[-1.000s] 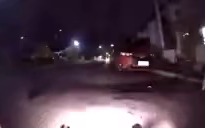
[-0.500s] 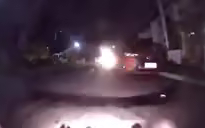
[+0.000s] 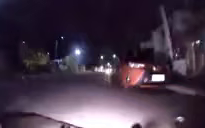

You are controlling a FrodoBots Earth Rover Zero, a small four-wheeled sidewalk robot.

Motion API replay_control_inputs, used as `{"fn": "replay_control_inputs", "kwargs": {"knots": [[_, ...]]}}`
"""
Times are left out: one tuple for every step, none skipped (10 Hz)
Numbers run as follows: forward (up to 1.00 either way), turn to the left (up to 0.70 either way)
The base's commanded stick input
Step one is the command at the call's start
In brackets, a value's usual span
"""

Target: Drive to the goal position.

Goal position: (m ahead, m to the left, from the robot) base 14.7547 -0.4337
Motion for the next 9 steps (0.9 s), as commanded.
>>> {"fn": "replay_control_inputs", "kwargs": {"knots": [[1.0, 0.0], [1.0, 0.0], [1.0, 0.0], [1.0, 0.0], [1.0, 0.0], [1.0, 0.0], [1.0, 0.0], [1.0, 0.0], [1.0, 0.0]]}}
